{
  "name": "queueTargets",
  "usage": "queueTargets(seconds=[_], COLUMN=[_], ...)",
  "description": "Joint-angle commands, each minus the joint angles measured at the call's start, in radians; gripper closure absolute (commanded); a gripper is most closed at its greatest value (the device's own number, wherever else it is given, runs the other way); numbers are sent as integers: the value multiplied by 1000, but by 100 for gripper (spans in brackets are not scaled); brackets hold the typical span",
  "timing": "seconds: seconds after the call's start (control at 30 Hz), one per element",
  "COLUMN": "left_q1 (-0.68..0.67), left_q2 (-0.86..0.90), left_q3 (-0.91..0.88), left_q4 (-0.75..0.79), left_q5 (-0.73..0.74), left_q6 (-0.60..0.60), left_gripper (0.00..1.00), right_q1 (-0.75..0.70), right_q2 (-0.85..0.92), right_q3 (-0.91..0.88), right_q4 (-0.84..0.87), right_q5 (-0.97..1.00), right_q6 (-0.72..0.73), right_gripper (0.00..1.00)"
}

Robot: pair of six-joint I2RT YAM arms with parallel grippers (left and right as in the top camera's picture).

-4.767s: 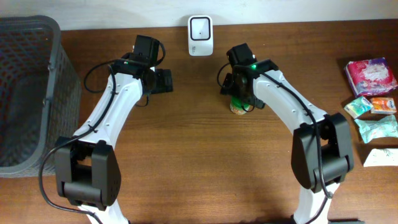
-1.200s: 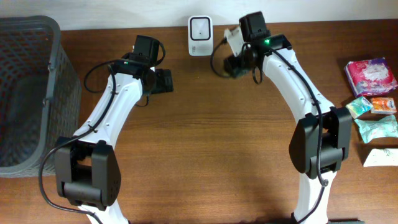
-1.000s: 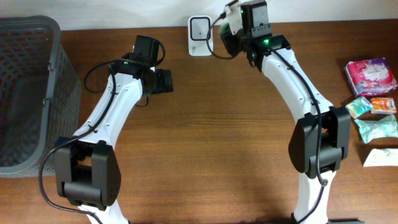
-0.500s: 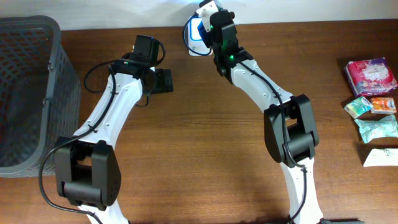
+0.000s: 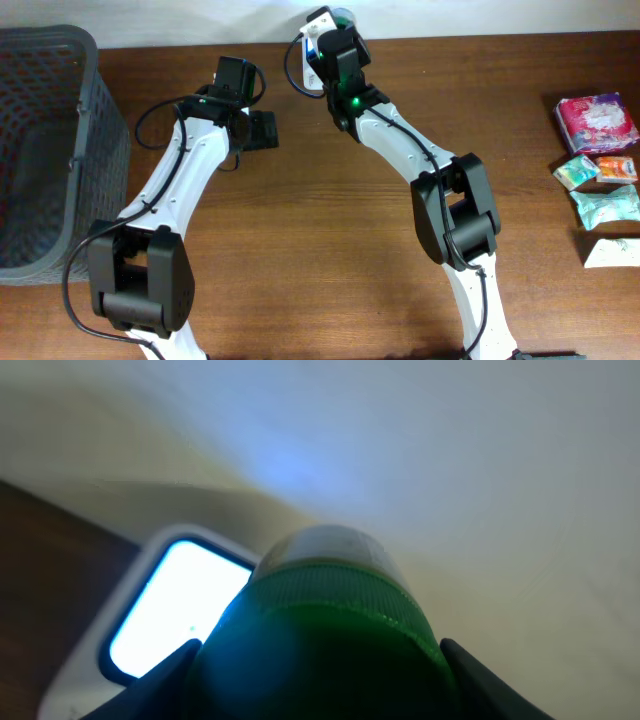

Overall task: Scan the item barcode
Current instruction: 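Raise the green-lidded jar to the white scanner, then carry the jar to the right edge and set it down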

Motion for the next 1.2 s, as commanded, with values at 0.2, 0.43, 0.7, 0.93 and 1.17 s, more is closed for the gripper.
queueTargets(seconds=[0.2, 0.43, 0.7, 0.93, 1.17], left_q1=[3, 3, 3, 3, 3], left_q2=[7, 7, 7, 7, 7], left_q3=[-3, -3, -3, -3, -3], left_q4=[-1, -1, -1, -1, -1], left_q5=[-11, -11, -11, -11, -11], left_q6=[-12, -12, -12, -12, -13], left_gripper=[1, 1, 1, 1, 1], right_q1=[-215, -577, -810, -810, -816], right_q2=[-224, -271, -224, -204, -178], right_q3=[103, 87, 45, 9, -29], right_q4=[-453, -843, -921, -977, -961], right_q5=[154, 126, -282, -341, -290], right_q6=[400, 473, 474, 713, 713], right_gripper=[44, 44, 43, 38, 19])
